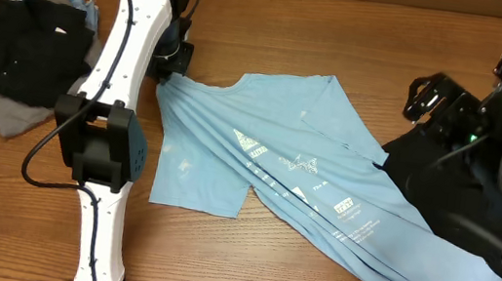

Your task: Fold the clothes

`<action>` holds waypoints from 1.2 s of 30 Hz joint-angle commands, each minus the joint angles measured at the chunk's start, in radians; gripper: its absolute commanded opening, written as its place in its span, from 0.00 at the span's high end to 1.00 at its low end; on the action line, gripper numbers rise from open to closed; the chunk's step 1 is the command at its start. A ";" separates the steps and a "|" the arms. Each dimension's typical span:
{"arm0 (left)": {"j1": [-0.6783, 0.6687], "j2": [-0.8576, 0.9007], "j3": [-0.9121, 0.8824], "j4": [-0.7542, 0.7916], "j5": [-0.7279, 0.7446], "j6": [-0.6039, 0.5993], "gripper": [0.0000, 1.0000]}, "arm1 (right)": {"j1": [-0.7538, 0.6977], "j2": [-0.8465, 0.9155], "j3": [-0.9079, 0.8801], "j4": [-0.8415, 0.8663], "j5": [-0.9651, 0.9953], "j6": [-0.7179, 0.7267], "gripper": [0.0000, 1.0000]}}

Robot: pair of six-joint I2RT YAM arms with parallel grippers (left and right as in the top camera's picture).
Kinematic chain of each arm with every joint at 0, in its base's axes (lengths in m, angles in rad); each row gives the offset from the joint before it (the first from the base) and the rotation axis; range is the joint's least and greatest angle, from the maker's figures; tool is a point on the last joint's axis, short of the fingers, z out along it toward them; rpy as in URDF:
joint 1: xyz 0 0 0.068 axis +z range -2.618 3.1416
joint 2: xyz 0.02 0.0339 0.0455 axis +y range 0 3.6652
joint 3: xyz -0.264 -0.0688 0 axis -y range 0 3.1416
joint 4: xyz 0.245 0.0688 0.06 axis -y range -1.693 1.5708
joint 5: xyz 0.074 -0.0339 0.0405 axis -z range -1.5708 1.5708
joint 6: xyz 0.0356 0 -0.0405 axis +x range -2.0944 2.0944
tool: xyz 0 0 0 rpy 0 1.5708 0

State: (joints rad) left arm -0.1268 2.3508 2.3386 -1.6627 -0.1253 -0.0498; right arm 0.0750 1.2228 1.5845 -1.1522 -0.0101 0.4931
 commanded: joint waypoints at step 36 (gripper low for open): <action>-0.014 -0.409 0.020 -0.007 0.212 0.133 0.61 | -0.319 0.689 -0.029 0.065 -0.231 -0.055 0.50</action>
State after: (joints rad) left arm -0.1032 1.9453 2.3577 -1.6798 -0.0093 0.0307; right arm -0.2539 1.8935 1.5696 -1.0851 -0.2291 0.4297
